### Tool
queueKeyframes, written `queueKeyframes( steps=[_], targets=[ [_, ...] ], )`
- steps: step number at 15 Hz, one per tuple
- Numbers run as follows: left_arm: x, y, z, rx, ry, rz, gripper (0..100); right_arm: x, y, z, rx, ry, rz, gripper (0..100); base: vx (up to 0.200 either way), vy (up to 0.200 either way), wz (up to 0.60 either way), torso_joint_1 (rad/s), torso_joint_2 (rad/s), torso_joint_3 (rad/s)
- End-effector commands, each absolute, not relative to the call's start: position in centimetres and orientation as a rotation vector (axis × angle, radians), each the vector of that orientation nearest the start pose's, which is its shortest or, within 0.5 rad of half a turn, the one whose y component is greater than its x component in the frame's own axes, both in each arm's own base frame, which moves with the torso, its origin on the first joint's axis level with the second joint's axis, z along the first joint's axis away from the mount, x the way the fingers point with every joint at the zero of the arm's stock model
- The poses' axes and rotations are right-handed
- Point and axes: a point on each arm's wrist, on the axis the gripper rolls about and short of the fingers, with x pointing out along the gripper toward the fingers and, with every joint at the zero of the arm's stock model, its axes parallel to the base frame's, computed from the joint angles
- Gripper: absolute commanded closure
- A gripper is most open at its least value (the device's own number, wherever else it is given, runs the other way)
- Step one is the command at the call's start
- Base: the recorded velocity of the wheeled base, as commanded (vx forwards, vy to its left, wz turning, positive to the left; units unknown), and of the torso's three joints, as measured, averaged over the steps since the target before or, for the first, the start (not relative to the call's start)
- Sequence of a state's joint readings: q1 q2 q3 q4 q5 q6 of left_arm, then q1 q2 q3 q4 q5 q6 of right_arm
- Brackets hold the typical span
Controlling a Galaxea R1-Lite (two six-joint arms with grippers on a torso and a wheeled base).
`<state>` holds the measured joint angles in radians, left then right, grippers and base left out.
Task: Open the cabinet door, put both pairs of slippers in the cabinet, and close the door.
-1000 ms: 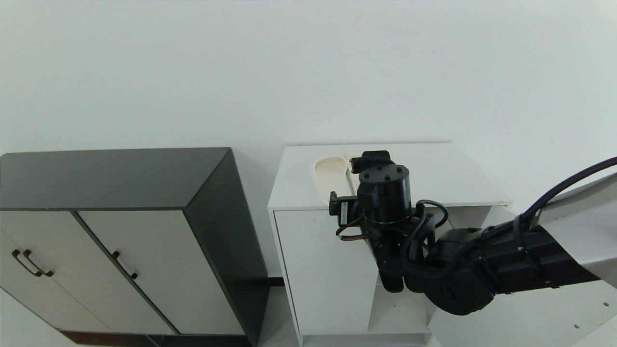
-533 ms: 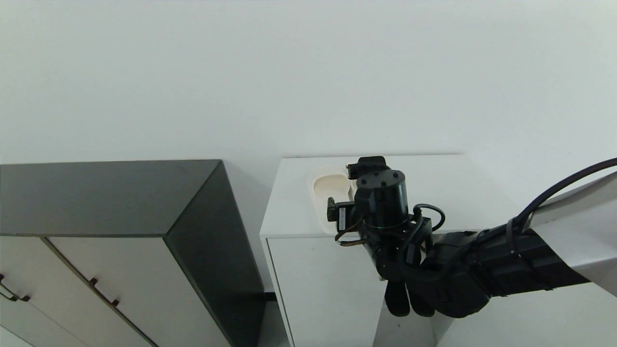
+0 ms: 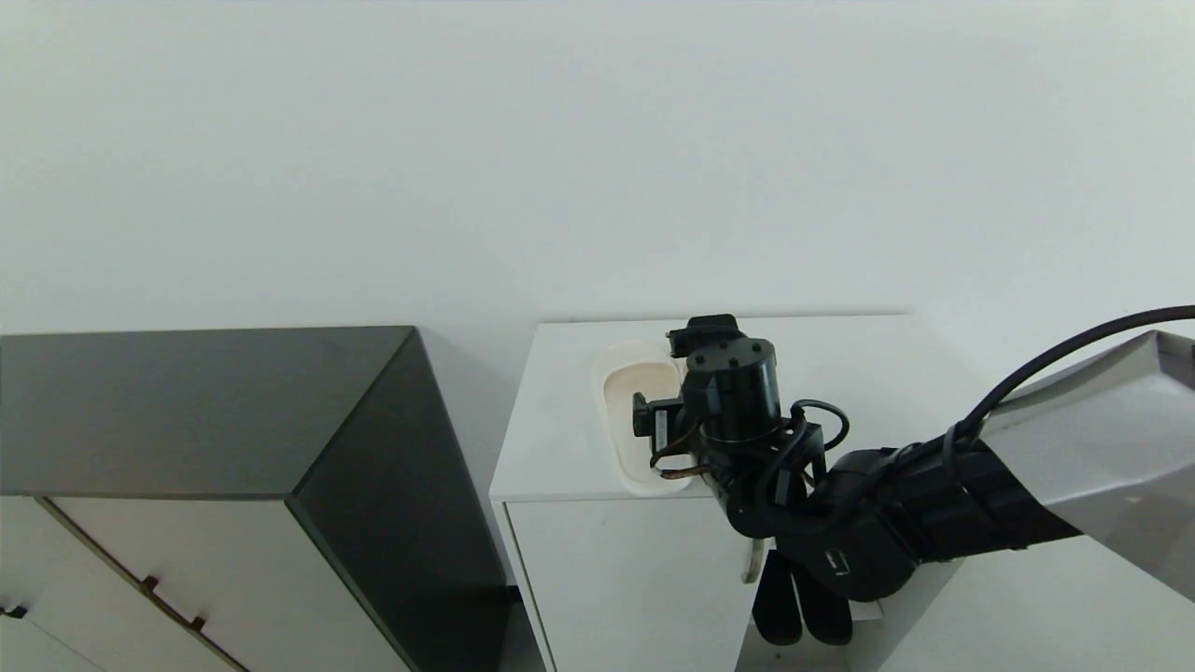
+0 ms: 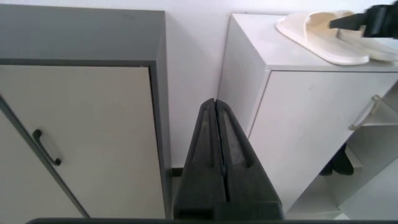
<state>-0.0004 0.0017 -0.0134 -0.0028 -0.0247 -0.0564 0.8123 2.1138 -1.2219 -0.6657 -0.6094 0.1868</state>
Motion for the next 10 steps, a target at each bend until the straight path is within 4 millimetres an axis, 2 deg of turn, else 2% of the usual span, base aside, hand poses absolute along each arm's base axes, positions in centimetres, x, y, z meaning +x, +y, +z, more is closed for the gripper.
queueKeyframes(
  steps=[1, 7, 10],
  targets=[
    [-2.4, -0.1, 7.9, -0.057, -0.013, -0.025, 100, 31.1, 29.7, 13.8, 0.038, 0.193, 0.169, 0, 0.000, 0.000, 0.00, 0.000, 0.00, 0.000],
    [-2.4, -0.1, 8.0, -0.057, -0.015, -0.025, 100, 33.4, 31.1, 13.2, -0.004, 0.174, 0.165, 0, 0.000, 0.000, 0.00, 0.000, 0.00, 0.000],
    [-2.4, -0.1, 8.0, -0.057, -0.015, -0.025, 100, 34.0, 31.3, 13.8, -0.005, 0.177, 0.169, 0, 0.000, 0.000, 0.00, 0.000, 0.00, 0.000]
  ],
)
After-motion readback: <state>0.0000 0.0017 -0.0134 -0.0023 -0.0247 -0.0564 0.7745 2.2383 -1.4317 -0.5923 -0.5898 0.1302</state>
